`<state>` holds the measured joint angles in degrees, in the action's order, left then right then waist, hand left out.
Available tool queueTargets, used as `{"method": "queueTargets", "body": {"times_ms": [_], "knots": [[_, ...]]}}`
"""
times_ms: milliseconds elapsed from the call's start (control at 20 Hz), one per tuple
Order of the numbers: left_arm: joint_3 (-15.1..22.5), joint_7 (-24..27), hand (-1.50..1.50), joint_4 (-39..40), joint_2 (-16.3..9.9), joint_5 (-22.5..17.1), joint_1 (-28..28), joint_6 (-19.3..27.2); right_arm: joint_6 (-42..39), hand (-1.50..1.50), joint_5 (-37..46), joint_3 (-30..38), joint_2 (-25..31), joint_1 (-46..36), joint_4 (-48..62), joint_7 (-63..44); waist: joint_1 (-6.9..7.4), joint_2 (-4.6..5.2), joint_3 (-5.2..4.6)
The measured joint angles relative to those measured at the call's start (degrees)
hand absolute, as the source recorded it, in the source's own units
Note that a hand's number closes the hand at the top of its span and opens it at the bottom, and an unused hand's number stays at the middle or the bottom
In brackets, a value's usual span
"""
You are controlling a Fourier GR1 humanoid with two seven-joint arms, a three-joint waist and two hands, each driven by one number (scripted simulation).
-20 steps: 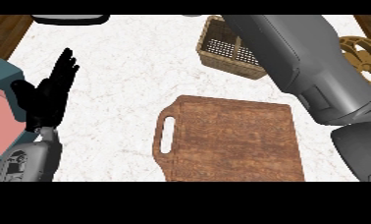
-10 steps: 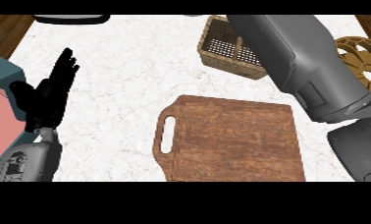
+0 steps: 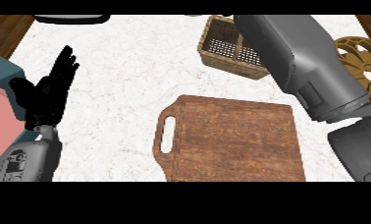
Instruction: Pick the tomato from the cutting board and place it in the basket
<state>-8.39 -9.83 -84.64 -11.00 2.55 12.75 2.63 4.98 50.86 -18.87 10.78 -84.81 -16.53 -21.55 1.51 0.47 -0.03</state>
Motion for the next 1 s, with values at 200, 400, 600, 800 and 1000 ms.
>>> {"method": "queueTargets", "body": {"times_ms": [200, 400, 600, 800, 1000], "knots": [[-0.44, 0.08, 0.00, -0.53, -0.52, -0.40, -0.24, -0.54, 0.28, 1.50, 1.46, 0.08, -0.31, 0.59, 1.45, 0.31, 0.07, -0.01, 0.00], [-0.35, -0.41, 0.00, -0.61, -0.18, -0.37, -0.06, -0.29, -0.43, 1.50, 2.29, 0.51, 0.03, 1.35, 1.99, 1.59, -0.14, -0.06, 0.00], [-0.41, -0.33, 0.00, -1.46, -0.48, -0.45, -0.74, -0.70, -1.52, 1.50, 2.77, 1.22, -0.84, 1.18, 3.60, 1.51, 0.19, 0.04, 0.00], [0.07, 0.81, 0.00, -0.04, 0.26, 0.13, -0.57, -0.36, -2.12, 1.50, 2.79, 2.33, -1.63, 1.27, 4.46, 1.32, 0.18, 0.11, 0.00], [0.28, -0.10, 0.00, -1.10, 0.44, 0.19, -0.69, -0.20, -2.97, 1.50, 2.75, 3.35, -1.51, 2.15, 4.56, 1.50, 0.03, 0.02, 0.00]]}}
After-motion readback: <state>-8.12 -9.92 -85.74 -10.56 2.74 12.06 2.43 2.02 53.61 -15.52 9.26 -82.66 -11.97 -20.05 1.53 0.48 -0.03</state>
